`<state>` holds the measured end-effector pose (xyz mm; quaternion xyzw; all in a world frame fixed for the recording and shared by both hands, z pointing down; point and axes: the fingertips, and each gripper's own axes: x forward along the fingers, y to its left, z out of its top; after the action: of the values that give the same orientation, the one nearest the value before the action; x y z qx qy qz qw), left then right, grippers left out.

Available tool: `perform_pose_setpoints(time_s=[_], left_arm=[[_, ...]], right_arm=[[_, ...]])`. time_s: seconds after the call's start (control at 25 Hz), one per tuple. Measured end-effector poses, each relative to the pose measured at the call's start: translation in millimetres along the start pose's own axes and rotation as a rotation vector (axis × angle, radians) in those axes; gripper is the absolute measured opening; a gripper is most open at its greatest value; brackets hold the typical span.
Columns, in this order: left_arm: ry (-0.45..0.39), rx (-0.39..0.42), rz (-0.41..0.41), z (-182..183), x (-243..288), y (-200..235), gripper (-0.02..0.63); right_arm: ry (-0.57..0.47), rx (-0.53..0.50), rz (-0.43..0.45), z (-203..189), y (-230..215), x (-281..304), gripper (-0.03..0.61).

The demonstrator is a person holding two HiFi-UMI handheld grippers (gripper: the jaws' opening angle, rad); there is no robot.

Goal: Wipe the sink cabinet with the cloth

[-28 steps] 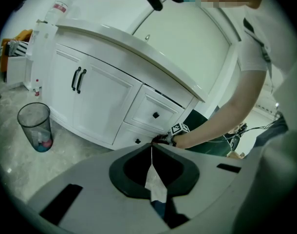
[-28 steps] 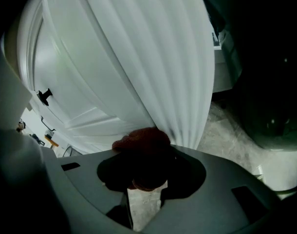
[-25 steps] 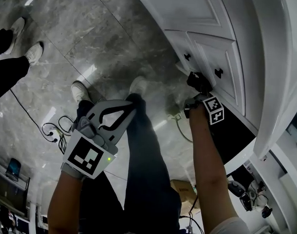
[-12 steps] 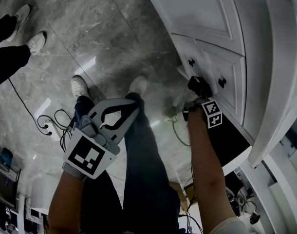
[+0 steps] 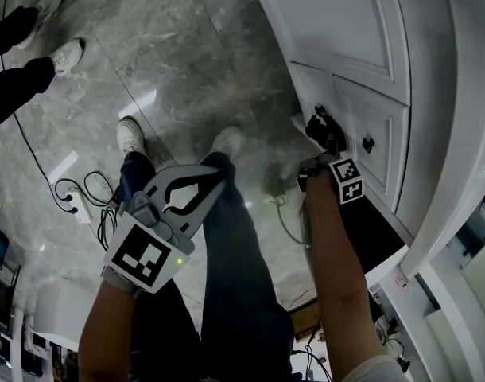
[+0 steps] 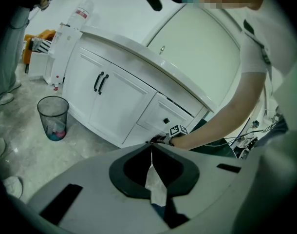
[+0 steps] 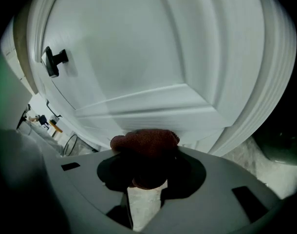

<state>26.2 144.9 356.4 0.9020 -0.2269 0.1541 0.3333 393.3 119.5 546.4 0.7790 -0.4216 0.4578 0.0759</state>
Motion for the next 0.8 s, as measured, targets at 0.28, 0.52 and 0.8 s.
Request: perform_pose_setpoints(time_s=[0.28,0.52,0.8], left_arm=[[-0.024,-0.020,0.035,-4,-11,7,0.012],[-0.034,-0.034,0.059,-8,-14,12,0.012],[-0.035,-0.046,0.083,-11,-19,25,0.012]], right_arm=[[0.016,-0.081,0.096,-2,50,18,0.143],[0.042,-0.085,0.157,-7,86,37,0.143],[0.060,-0.084,0.156,-14,98,56,0.143]])
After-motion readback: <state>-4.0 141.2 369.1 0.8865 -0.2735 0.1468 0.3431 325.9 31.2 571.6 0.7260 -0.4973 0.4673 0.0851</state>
